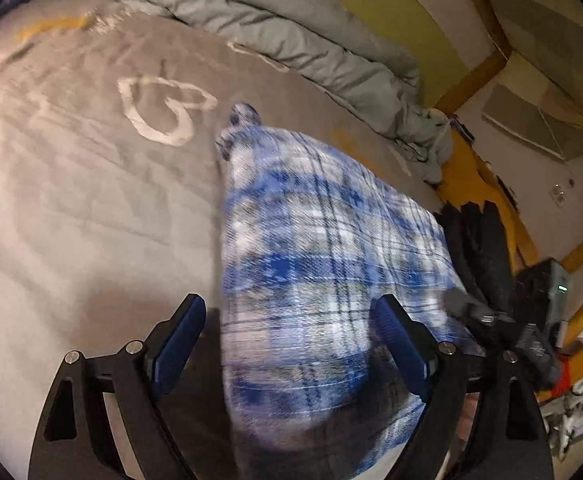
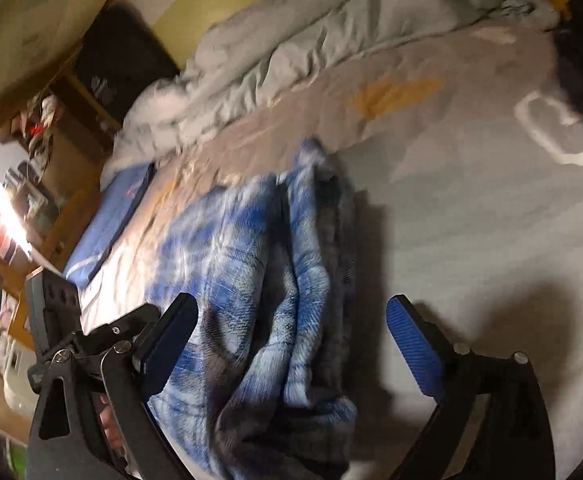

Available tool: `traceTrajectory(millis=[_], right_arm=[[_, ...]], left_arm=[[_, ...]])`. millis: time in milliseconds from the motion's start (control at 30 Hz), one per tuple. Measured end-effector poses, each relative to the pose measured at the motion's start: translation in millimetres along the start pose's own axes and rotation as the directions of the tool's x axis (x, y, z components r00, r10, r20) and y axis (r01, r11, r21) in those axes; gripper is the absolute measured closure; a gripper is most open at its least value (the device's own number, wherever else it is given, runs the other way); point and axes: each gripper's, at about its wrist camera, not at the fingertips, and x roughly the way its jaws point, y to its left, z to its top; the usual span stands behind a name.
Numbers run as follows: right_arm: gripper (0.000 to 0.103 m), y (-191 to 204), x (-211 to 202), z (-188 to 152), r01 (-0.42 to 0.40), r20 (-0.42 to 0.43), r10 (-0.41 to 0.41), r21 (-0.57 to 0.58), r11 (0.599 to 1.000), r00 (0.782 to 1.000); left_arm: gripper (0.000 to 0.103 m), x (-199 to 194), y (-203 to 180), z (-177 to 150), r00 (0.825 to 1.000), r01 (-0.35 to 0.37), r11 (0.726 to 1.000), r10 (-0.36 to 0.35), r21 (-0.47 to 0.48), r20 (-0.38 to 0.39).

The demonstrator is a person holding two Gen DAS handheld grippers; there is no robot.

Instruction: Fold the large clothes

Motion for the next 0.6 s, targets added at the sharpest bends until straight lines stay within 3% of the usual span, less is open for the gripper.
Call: traceTrajectory(millis=[67,100,200,233,333,433,600], right_arm=[[0.012,-3,14,-2,-0.016,-0.045,0.017,0.012,1.0,0.999],[0.019,-5,19,-4,-0.035,-0.064,0.037,0.023,0.999,0.997],[0.044,-6,31,-13,-0.101,-0.12,0.102,0.019,0.995,0.988],[0.052,-5,30,-14,-0.086,-0.106,0.087,0.006,0.996,0.991],[0.066,8,21,-18,-0.056,-0.059,0.054,-0.047,0.997,0.997],[0.071,33,8,-23,0.023,0.009,-0.022,-0.152,0.988,1.0],[0.071,51,-28,-26,0.08,0.104,-0.06,-0.203,0.976,0.993]], left_arm=[[0.015,7,1,-1,0.999,0.044,0.999,-0.044,-0.007,-0.017],[0.015,10,1,-3,0.999,0.046,0.999,-0.046,-0.002,-0.015],[0.039,18,-2,-11,0.999,0.036,0.999,-0.036,0.009,-0.006],[0.053,15,-3,-12,0.998,0.069,0.998,-0.069,0.005,0.008],[0.066,5,-21,-16,0.997,0.041,0.996,-0.047,0.084,0.066],[0.069,-5,-41,-22,0.994,-0.015,0.983,-0.006,0.182,0.113],[0.069,-22,-69,-24,0.985,-0.005,0.966,-0.04,0.258,0.167]])
